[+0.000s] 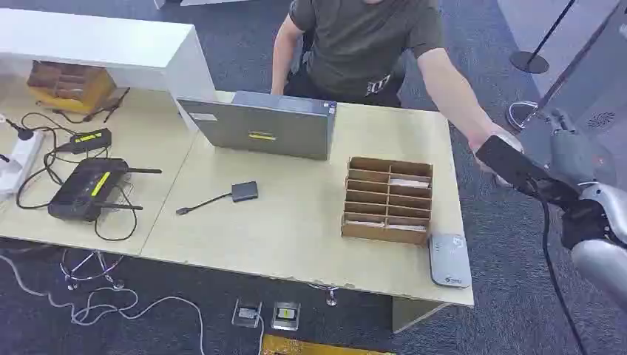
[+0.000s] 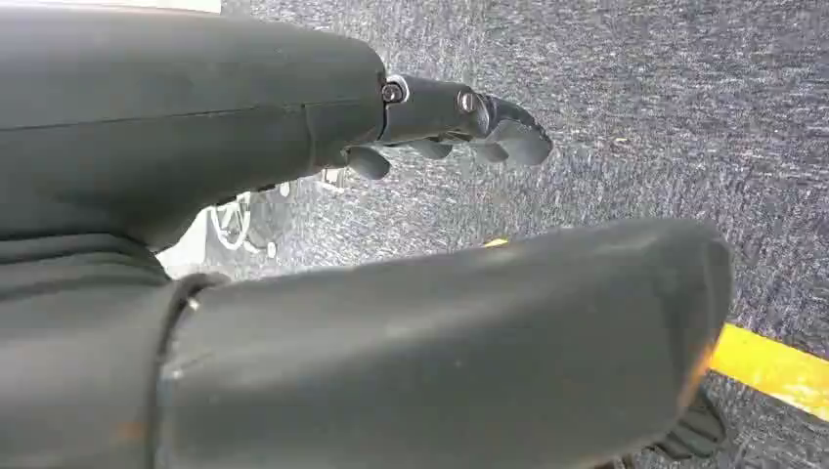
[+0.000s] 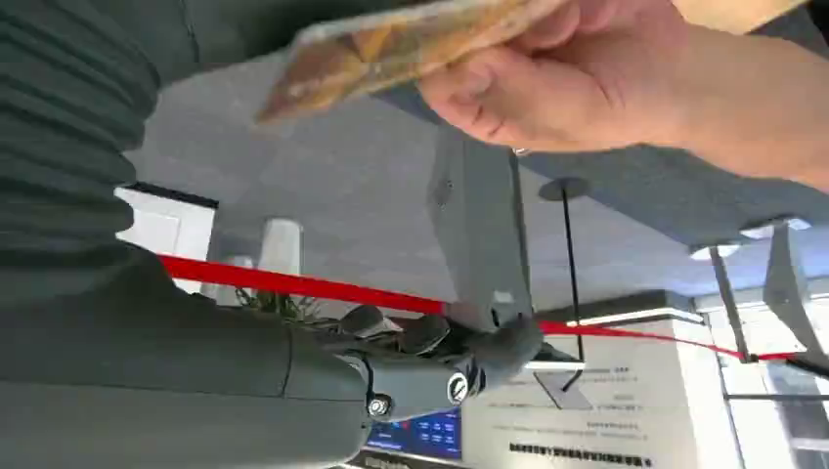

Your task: Pass the card to the sensor for recognition and then transmit it.

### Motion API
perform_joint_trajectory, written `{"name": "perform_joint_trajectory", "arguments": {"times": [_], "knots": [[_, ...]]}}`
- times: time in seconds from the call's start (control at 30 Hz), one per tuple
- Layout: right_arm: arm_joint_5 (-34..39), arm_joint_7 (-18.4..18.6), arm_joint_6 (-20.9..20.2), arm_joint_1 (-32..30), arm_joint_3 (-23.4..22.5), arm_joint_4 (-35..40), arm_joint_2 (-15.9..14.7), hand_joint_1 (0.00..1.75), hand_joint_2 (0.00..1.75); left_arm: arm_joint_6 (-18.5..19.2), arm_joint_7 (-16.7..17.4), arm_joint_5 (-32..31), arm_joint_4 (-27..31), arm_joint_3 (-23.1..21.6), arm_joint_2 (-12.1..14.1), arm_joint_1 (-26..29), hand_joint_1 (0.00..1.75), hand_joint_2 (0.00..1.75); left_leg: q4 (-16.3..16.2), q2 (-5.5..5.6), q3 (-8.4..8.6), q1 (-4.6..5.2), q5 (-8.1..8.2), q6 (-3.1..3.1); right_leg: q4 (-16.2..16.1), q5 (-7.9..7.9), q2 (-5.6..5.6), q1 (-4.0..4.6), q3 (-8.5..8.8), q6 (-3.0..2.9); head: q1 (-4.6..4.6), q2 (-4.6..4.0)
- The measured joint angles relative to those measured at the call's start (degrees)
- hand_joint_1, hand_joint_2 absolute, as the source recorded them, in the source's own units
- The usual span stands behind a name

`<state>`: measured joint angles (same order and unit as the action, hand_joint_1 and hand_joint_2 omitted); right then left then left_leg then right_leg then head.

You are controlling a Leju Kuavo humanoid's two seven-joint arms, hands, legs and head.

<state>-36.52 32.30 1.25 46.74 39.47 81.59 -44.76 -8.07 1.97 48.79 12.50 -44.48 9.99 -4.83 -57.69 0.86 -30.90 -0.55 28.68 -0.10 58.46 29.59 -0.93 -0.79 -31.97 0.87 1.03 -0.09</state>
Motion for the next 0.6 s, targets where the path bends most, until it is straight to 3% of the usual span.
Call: {"name": "perform_joint_trajectory", "arguments": {"times": [0.4,0.6], "knots": [[-0.1,-0.1,-1.7,-5.4,-3.3,-0.3,-1.3,1.75,1.75,-0.2,0.0,0.3,-0.1,-1.4,0.1,0.0,0.0,0.0,0.0,0.0,-0.01,0.0,0.01,0.0,0.0,0.0,-0.02,0.0,0.0,0.0,0.0,0.0],[-3.8,-1.3,-4.0,-8.8,-6.2,0.1,-1.3,1.75,1.75,-0.3,0.0,0.9,-0.1,-1.4,0.2,0.0,0.0,0.0,0.0,0.0,-0.03,0.0,0.01,0.0,0.0,0.0,-0.02,0.0,0.0,0.0,0.04,0.0]]}}
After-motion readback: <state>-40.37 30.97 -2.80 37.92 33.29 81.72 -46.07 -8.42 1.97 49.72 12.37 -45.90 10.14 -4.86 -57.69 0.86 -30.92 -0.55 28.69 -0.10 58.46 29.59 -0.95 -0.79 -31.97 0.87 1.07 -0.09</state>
